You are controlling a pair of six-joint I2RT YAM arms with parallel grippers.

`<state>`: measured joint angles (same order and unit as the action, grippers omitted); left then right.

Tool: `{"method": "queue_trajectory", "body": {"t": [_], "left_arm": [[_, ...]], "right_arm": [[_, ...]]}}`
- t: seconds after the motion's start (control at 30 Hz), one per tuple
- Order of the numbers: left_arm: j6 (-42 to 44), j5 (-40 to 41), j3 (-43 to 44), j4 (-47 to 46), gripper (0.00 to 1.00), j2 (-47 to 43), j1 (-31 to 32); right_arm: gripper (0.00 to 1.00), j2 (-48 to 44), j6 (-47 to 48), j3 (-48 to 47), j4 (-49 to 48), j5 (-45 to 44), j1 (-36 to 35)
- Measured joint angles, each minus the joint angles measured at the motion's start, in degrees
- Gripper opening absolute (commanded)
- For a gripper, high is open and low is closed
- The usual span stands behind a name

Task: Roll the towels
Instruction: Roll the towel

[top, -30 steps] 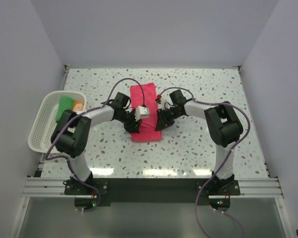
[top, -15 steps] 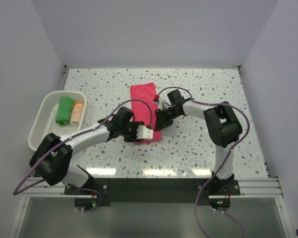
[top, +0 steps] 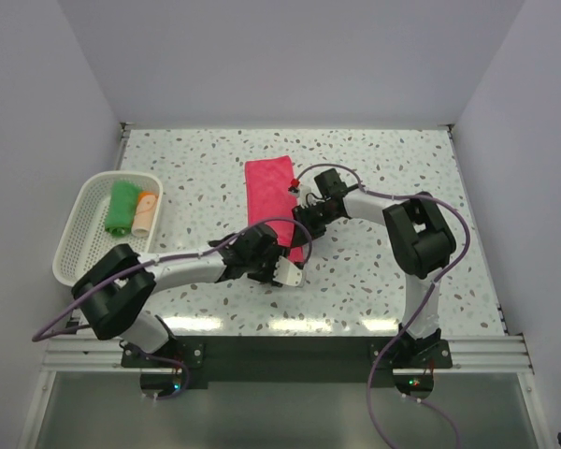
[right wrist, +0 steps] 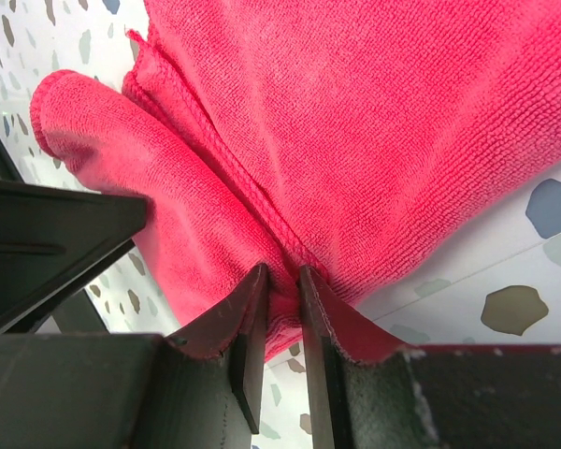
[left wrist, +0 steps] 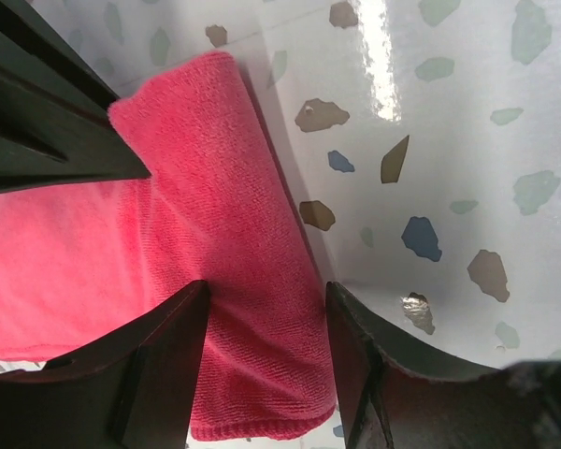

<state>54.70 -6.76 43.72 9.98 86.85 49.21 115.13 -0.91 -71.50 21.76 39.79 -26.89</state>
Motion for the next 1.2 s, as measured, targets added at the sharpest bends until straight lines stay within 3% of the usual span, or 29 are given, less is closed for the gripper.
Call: {"method": "queue_trajectory", "body": {"t": [0.13, 0.3, 0.37, 0.5, 0.6, 0.83, 1.03, 1.2], "left_arm": [[0.7, 0.8, -1.1, -2.3, 0.51, 2.2, 0.0], [-0.2, -0.8, 3.0, -2.5, 0.23, 6.8, -1.3], [-1.5, -4.1, 6.3, 0.1, 0.13, 9.1, -3.7], [-3.7, -13.3, 11.5, 6.6, 0.04, 11.5, -9.3], [-4.5, -18.6, 13.9, 11.2, 0.02, 12.7, -11.2], [-7.8, -29.4, 20.8, 22.7, 0.02, 18.0, -12.2], [-10.2, -37.9, 30.4, 32.5, 0.03, 27.2, -16.0], [-11.0, -44.2, 39.6, 42.7, 0.04, 35.5, -18.8]], "right_arm": [[0.24, 0.0, 0.0, -0.1, 0.1, 0.0, 0.0], [0.3, 0.1, 0.4, -0.2, 0.3, 0.2, 0.0], [0.32, -0.1, 1.0, -0.2, 0.5, 0.4, 0.0], [0.46, -2.0, 3.1, 0.5, 1.3, -0.2, 0.7], [0.57, -4.9, 5.6, 1.0, 3.7, -0.7, 3.3], [0.61, -17.6, 13.7, 1.7, 8.6, -1.4, 11.1], [0.53, -36.2, 21.5, 9.7, 9.5, -0.9, 10.0], [0.49, -41.5, 26.9, 12.6, 11.5, -2.3, 3.9]]}}
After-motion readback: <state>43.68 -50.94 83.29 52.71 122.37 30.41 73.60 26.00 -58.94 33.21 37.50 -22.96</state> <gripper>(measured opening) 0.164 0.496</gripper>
